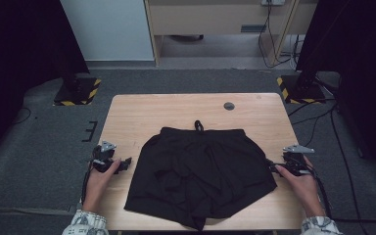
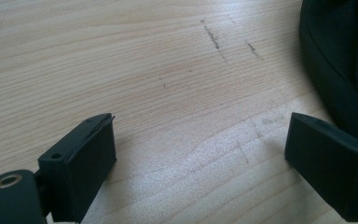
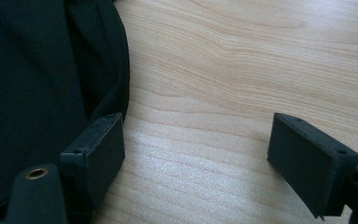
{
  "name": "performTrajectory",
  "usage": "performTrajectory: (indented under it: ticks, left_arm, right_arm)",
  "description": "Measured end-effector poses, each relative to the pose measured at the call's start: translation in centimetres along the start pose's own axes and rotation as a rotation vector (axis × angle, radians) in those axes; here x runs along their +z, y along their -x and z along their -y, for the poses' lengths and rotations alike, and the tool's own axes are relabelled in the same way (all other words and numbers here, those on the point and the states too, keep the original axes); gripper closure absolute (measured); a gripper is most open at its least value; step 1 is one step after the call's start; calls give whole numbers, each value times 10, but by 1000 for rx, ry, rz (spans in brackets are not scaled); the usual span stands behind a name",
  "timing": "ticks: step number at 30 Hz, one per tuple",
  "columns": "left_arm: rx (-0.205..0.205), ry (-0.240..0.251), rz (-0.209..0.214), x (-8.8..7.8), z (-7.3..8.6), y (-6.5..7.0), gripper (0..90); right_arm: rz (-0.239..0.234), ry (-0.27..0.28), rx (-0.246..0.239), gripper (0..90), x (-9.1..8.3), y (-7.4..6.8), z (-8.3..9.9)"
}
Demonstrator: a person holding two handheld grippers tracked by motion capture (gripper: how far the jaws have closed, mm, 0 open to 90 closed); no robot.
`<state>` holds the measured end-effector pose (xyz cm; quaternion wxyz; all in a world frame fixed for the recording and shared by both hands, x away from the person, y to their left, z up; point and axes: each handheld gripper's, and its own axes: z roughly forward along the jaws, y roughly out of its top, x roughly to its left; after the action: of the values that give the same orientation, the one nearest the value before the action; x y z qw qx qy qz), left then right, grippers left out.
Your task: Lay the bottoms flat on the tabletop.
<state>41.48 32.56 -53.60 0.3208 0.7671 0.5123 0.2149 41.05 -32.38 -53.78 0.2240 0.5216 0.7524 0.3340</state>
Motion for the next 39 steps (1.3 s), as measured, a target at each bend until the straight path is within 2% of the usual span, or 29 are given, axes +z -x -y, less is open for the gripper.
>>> performTrajectory:
  ticks: [8, 9, 10, 11, 12, 13, 14, 16, 17, 18, 19, 20, 21, 22, 23, 24, 25, 26, 27, 28, 29, 31, 33, 34, 36, 37, 38, 39]
  left_arm:
    - [7, 0, 4, 1, 0, 3, 71]
    - [13, -1, 9, 2, -2, 5, 68]
    - [13, -1, 9, 2, -2, 5, 68]
    - [21, -4, 18, 3, -3, 7, 68]
    - [21, -4, 18, 3, -3, 7, 68]
    - [30, -6, 26, 5, -5, 8, 68]
    - [44, -12, 30, 6, -8, 9, 76]
    - [53, 0, 0, 6, -13, 8, 92]
    - [43, -1, 7, 6, -18, 6, 106]
    - [29, 10, 13, 5, -23, 5, 103]
    - [21, 25, 19, 4, -34, 4, 116]
    - [21, 25, 19, 4, -34, 4, 119]
    - [26, 33, 18, 3, -40, 5, 132]
    - [32, 36, 17, 3, -45, 7, 132]
    - [45, 40, 15, 2, -51, 9, 136]
    - [60, 45, 12, 2, -56, 12, 136]
    - [74, 51, 8, 2, -61, 15, 150]
    - [83, 52, 14, 3, -65, 18, 150]
    - [82, 53, 34, 5, -72, 22, 167]
    - [82, 53, 34, 5, -72, 22, 179]
    - [88, 50, 38, 6, -76, 25, 223]
    - [114, 44, 50, 11, -84, 34, 256]
    - [117, 48, 62, 13, -86, 37, 268]
    - [120, 45, 69, 15, -88, 39, 281]
    - [123, 35, 101, 22, -92, 45, 298]
    - [123, 35, 101, 22, -92, 45, 300]
    - [124, 30, 105, 24, -92, 47, 300]
    - [126, 21, 120, 31, -93, 51, 297]
  right_arm:
    - [0, 1, 4, 201, 0, 0, 0]
    - [6, 10, 11, 259, -1, 1, 0]
    - [6, 10, 11, 259, -1, 1, 0]
    - [-1, 14, 17, 346, -1, 4, -1]
    - [-1, 14, 17, 346, -1, 4, -1]
    - [-12, 16, 12, 385, -1, 6, -2]
    - [-51, 28, 9, 446, -3, 10, -9]
    - [-61, 44, -2, 465, -5, 11, -13]
    - [-74, 56, -10, 475, -6, 11, -18]
    - [-85, 61, -13, 471, -6, 9, -24]
    - [-103, 65, -44, 438, -6, 5, -36]
    - [-103, 65, -44, 438, -6, 5, -36]
    - [-130, 79, -64, 365, -4, 0, -52]
    - [-130, 79, -64, 365, -4, 0, -52]
    - [-162, 88, -75, 352, -2, -4, -65]
    - [-162, 88, -75, 352, -2, -4, -65]
    - [-170, 77, -101, 359, 3, -10, -74]
    - [-170, 77, -101, 373, 3, -10, -74]
    - [-183, 53, -124, 439, 10, -16, -80]
    - [-183, 53, -124, 439, 10, -16, -80]
    - [-199, 30, -141, 497, 19, -20, -83]
    - [-223, 17, -139, 520, 26, -22, -83]
    - [-216, 14, -141, 538, 32, -24, -82]
    - [-210, -9, -148, 573, 42, -26, -82]
    - [-206, -30, -157, 600, 50, -27, -82]
    - [-206, -30, -157, 600, 50, -27, -82]
    - [-202, -36, -156, 604, 54, -27, -82]
    - [-219, -39, -135, 606, 60, -28, -82]
